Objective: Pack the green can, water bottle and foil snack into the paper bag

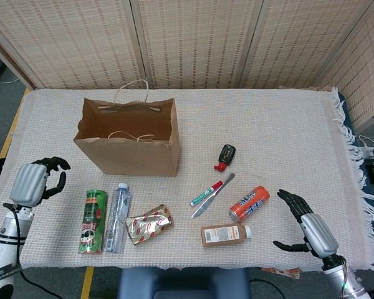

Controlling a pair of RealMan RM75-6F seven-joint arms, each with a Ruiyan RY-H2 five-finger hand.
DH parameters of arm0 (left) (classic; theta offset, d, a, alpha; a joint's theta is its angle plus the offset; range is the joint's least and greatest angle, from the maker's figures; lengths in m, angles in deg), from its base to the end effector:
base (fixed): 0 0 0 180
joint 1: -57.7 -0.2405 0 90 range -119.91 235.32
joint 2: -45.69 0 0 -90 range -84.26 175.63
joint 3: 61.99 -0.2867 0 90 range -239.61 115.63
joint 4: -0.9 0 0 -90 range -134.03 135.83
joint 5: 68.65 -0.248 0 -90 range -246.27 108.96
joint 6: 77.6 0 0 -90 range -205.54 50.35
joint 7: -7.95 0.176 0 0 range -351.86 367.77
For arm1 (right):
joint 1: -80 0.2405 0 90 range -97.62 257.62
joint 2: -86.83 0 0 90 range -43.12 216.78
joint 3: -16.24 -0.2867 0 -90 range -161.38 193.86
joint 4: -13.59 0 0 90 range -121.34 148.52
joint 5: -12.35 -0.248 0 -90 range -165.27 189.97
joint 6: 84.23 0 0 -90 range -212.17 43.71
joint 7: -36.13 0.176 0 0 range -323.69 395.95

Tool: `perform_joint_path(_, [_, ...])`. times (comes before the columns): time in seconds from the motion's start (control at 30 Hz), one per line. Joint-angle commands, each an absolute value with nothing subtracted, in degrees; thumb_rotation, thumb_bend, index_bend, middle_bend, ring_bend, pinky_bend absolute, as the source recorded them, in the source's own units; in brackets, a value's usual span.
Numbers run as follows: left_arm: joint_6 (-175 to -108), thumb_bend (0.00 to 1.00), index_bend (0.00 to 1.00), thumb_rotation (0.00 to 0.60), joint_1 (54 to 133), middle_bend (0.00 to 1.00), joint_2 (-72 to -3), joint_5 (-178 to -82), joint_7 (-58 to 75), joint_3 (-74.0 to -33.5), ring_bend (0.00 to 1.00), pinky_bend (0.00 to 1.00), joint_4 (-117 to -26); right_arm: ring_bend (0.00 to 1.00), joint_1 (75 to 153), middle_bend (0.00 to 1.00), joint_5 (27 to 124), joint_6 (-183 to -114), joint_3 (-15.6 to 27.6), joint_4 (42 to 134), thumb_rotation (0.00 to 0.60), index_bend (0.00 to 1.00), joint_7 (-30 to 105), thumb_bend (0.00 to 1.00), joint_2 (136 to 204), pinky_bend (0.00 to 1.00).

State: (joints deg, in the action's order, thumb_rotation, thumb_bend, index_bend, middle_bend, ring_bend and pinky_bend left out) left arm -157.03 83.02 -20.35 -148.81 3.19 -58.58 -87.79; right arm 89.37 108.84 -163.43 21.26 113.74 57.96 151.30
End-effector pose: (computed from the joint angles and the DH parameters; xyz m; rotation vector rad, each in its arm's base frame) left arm -0.2854 0.3417 0.1258 -1.5229 -0.8281 -1.1113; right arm -0.2922 -0.1974 0.0753 1.5185 -1.4102 1.2404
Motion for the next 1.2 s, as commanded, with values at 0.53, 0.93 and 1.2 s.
perform_joint_path(0.53, [-160.5,0.35,0.00,0.600,86.5,0.00,-25.3,-186.2,18.5,-76.4,0.00,0.04,-44.9,0.00,88.3,0.00,113.4,-169.6,20.5,109.1,0.600,0.00,54.6,0.00,154.6,0.00])
perform_joint_path(0.93, [-159.1,0.35,0.00,0.600,89.0,0.00,-27.7,-189.6,20.3,-78.9,0.00,0.03,-41.8,0.00,88.9,0.00,112.0,-167.7,20.9,110.7,0.600,0.00,55.7,0.00,153.5,0.00])
perform_joint_path(1.2, [-163.9,0.35,0.00,0.600,87.9,0.00,-28.2,-189.1,20.0,-78.3,0.00,0.03,-42.9,0.00,89.3,0.00,111.3,-166.8,20.8,111.3,0.600,0.00,55.3,0.00,153.3,0.00])
